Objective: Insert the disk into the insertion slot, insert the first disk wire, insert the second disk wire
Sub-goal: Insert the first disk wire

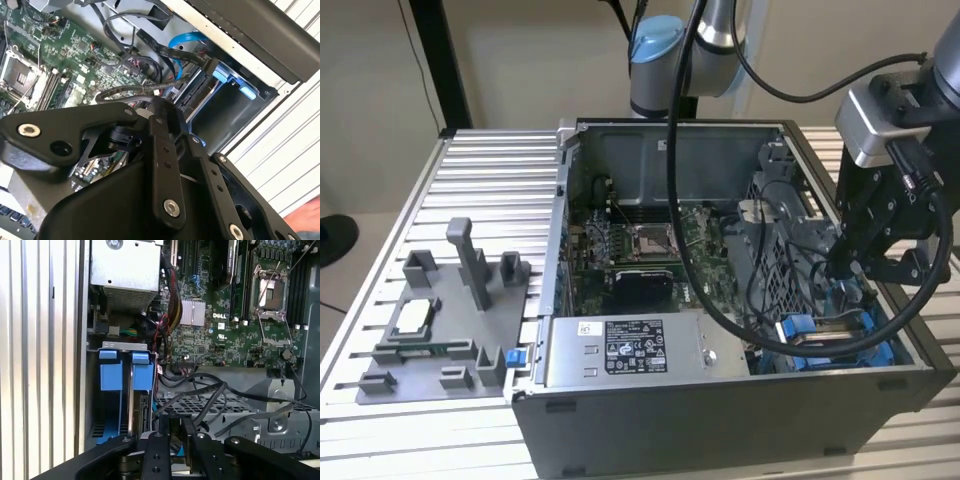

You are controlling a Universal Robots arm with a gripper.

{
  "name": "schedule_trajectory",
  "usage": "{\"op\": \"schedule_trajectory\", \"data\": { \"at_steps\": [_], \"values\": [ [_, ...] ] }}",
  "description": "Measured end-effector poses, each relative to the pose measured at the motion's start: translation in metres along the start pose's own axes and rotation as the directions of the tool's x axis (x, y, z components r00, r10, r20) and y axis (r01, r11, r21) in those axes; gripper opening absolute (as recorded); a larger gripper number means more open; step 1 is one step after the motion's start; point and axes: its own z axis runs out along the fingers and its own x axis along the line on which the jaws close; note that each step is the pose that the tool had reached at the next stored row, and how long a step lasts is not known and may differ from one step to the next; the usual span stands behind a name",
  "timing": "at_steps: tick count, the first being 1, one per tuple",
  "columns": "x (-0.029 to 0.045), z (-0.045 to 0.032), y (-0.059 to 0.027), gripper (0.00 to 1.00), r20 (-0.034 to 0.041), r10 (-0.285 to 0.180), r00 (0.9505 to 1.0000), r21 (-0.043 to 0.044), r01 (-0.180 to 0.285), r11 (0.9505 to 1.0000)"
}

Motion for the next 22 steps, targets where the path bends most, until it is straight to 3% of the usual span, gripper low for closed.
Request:
{"op": "schedule_trajectory", "data": {
  "at_steps": [9, 12, 13, 16, 22],
  "values": [
    [0.0000, -0.0001, 0.0000, 0.00, -0.0001, 0.000, 1.0000, -0.0010, 0.000, 1.0000],
    [0.0001, -0.0001, -0.0002, 0.00, 0.0001, 0.002, 1.0000, -0.0104, -0.002, 0.9999],
    [0.0001, -0.0001, -0.0003, 1.00, 0.0002, 0.003, 1.0000, -0.0145, -0.003, 0.9999],
    [0.0001, -0.0001, -0.0018, 1.00, 0.0004, 0.005, 1.0000, -0.0227, -0.005, 0.9997],
    [0.0003, -0.0002, -0.0121, 1.00, 0.0008, 0.010, 0.9999, -0.0478, -0.010, 0.9988]
  ]
}}
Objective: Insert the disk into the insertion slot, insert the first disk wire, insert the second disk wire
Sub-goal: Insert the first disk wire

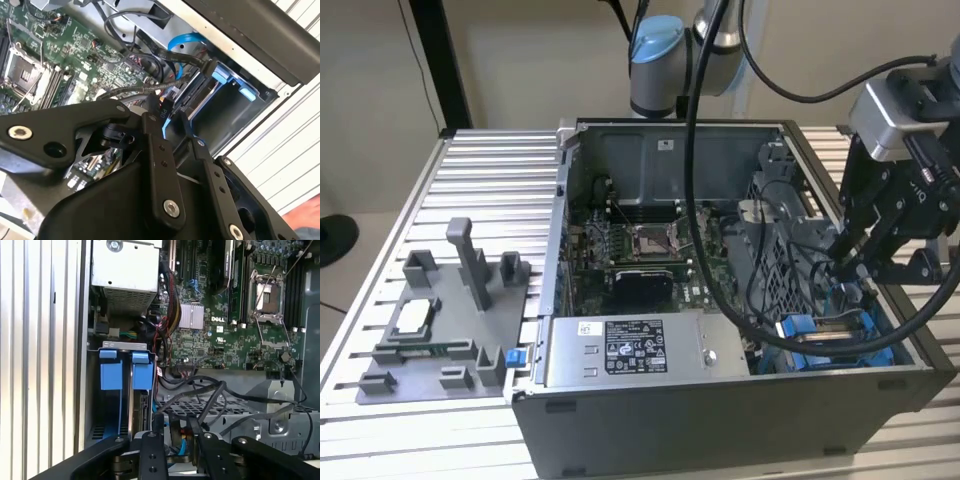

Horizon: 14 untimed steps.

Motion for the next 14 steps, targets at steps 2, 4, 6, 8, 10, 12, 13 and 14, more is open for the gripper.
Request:
{"op": "schedule_trajectory", "data": {
  "at_steps": [2, 4, 6, 8, 10, 12, 13, 14],
  "values": [
    [-0.0001, -0.0006, -0.0009, 1.00, 0.0001, 0.002, 1.0000, -0.0085, -0.002, 1.0000],
    [-0.0003, -0.0014, -0.0011, 1.00, 0.0004, 0.004, 1.0000, -0.0182, -0.004, 0.9998],
    [-0.0004, -0.0019, -0.0011, 1.00, 0.0006, 0.006, 1.0000, -0.0265, -0.006, 0.9996],
    [-0.0004, -0.0019, -0.0010, 1.00, 0.0009, 0.007, 1.0000, -0.0333, -0.007, 0.9994],
    [-0.0004, -0.0019, -0.0011, 1.00, 0.0009, 0.008, 1.0000, -0.0392, -0.008, 0.9992],
    [-0.0004, -0.0019, -0.0010, 0.00, 0.0009, 0.010, 1.0000, -0.0449, -0.010, 0.9989],
    [-0.0004, -0.0019, -0.0010, 0.00, 0.0009, 0.010, 1.0000, -0.0456, -0.010, 0.9989],
    [-0.0004, -0.0019, -0.0010, 0.00, 0.0010, 0.010, 1.0000, -0.0456, -0.010, 0.9989]
  ]
}}
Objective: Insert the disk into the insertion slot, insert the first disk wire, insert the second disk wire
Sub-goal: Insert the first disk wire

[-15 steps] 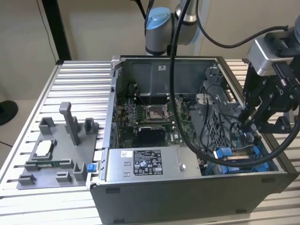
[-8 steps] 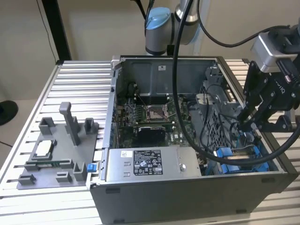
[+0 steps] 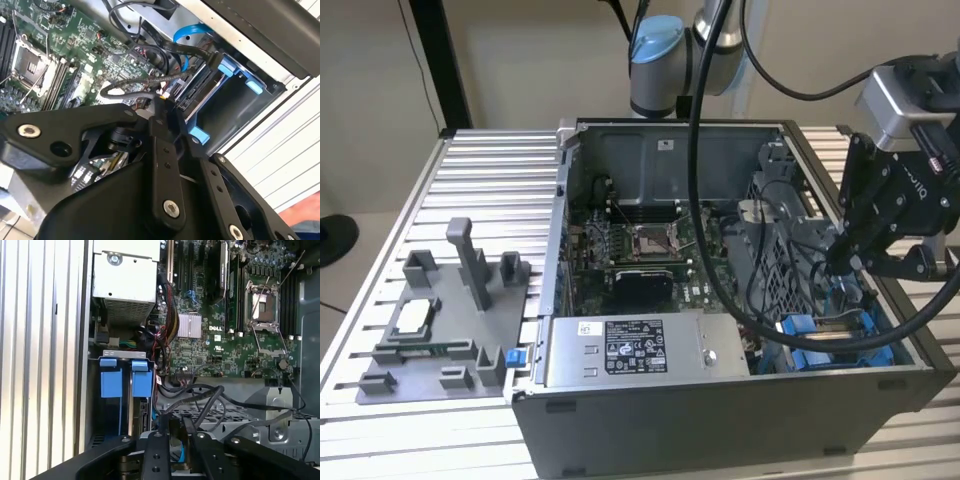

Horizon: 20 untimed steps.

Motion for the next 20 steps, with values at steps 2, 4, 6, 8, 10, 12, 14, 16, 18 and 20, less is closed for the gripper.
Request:
{"op": "schedule_trajectory", "data": {
  "at_steps": [2, 4, 6, 8, 10, 12, 14, 16, 18, 20],
  "values": [
    [0.0000, 0.0000, -0.0001, 0.00, 0.0000, 0.000, 1.0000, -0.0001, 0.000, 1.0000],
    [0.0000, 0.0000, -0.0001, 0.00, -0.0001, 0.000, 1.0000, -0.0001, 0.000, 1.0000],
    [0.0008, 0.0006, -0.0002, 0.00, 0.0001, 0.000, 1.0000, -0.0001, 0.000, 1.0000],
    [0.0033, 0.0022, -0.0004, 0.00, -0.0002, -0.001, 1.0000, -0.0002, 0.001, 1.0000],
    [0.0070, 0.0038, -0.0005, 0.00, -0.0003, -0.002, 1.0000, 0.0004, 0.002, 1.0000],
    [0.0111, 0.0052, -0.0006, 0.00, -0.0003, -0.004, 1.0000, 0.0016, 0.004, 1.0000],
    [0.0142, 0.0060, -0.0007, 0.00, -0.0011, -0.006, 1.0000, 0.0047, 0.006, 1.0000],
    [0.0150, 0.0065, -0.0008, 0.00, -0.0039, -0.011, 0.9999, 0.0145, 0.011, 0.9998],
    [0.0153, 0.0067, -0.0008, 0.00, -0.0087, -0.017, 0.9998, 0.0331, 0.017, 0.9993],
    [0.0155, 0.0070, -0.0008, 0.00, -0.0140, -0.022, 0.9997, 0.0555, 0.023, 0.9982]
  ]
}}
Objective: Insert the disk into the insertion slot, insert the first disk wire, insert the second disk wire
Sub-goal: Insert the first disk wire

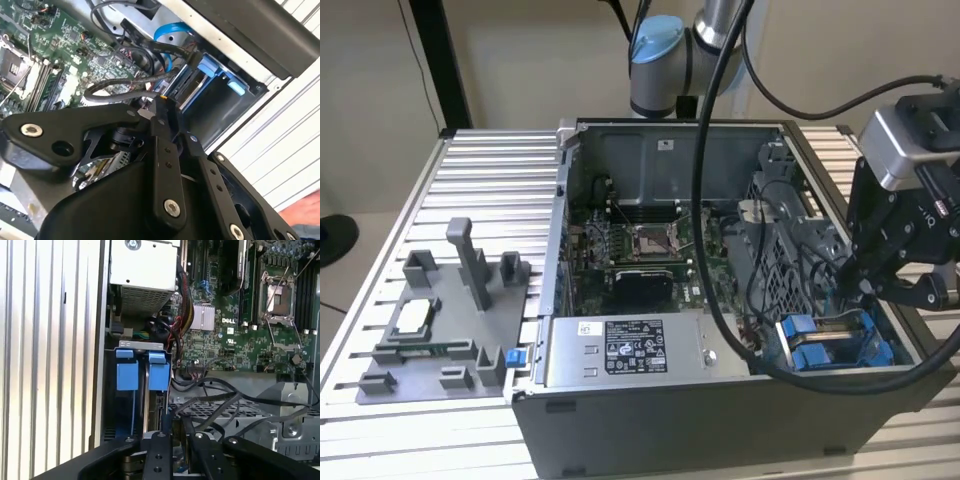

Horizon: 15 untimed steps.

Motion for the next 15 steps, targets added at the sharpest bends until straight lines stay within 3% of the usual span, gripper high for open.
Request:
{"op": "schedule_trajectory", "data": {
  "at_steps": [3, 5, 9, 15],
  "values": [
    [0.0003, 0.0010, 0.0000, 0.00, -0.0098, -0.005, 0.9999, 0.0261, 0.005, 0.9996],
    [0.0005, 0.0021, 0.0000, 0.00, -0.0193, -0.007, 0.9998, 0.0381, 0.008, 0.9992],
    [0.0010, 0.0046, -0.0001, 0.00, -0.0487, -0.006, 0.9988, 0.0465, 0.008, 0.9989],
    [-0.0021, 0.0116, -0.0004, 0.00, -0.0770, 0.000, 0.9970, 0.0467, 0.004, 0.9989]
  ]
}}
